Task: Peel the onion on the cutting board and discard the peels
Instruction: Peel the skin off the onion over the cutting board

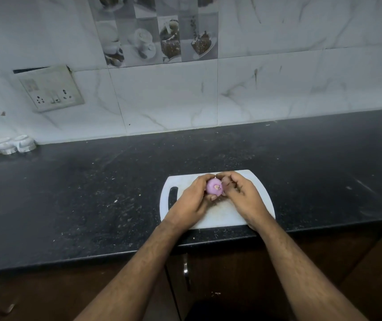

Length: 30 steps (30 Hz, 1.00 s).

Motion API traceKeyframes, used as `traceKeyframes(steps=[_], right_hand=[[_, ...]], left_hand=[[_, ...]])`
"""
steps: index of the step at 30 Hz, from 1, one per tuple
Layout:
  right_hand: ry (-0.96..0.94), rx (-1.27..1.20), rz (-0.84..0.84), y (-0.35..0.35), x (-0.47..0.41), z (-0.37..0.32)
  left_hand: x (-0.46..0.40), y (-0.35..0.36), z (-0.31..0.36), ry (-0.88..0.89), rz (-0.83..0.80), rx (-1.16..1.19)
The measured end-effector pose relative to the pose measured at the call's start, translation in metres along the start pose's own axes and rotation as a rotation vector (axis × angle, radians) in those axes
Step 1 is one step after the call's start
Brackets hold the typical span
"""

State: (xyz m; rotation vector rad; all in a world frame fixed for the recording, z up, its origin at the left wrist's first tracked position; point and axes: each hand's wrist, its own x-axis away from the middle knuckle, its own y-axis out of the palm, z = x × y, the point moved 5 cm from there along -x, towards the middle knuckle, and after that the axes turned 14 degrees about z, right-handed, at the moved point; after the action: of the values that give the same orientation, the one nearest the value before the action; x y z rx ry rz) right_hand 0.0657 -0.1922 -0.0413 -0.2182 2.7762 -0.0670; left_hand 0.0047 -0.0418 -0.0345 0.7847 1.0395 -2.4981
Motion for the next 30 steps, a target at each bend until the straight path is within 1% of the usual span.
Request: traceKeyframes(steps=[2,3,6,13,21,25,28,30], right_hand=[[0.032,-0.015,0.054,-0.004,-0.001,0.002],[0.031,-0.003,0.055,-0.004,-0.001,0.002],[-0.017,0.063,0.016,-0.001,-0.002,0.002],[-0.084,0.161,-0.001,0.002,0.001,-0.002],[-0.107,0.218,-0.012,0.006,0.004,-0.006],[-0.152,0.261,-0.011,0.006,0.006,-0.008],[-0.174,0.266,-0.018,0.007,0.007,-0.01],[-0.166,0.261,-0.027,0.008,0.008,-0.011]], left_hand=[[0.0,0.001,-0.001,-0.008,-0.001,-0.022],[0.0,0.002,-0.001,-0.003,-0.004,-0.032],[0.001,0.003,-0.001,0.016,-0.012,-0.034],[0.003,0.003,-0.001,0.004,-0.012,-0.009],[0.005,0.003,-0.002,-0.088,0.0,-0.033],[0.002,0.001,-0.005,-0.135,0.034,-0.092],[0.0,0.001,-0.003,-0.071,0.065,-0.136],[-0.002,0.001,-0.006,-0.07,0.064,-0.129]])
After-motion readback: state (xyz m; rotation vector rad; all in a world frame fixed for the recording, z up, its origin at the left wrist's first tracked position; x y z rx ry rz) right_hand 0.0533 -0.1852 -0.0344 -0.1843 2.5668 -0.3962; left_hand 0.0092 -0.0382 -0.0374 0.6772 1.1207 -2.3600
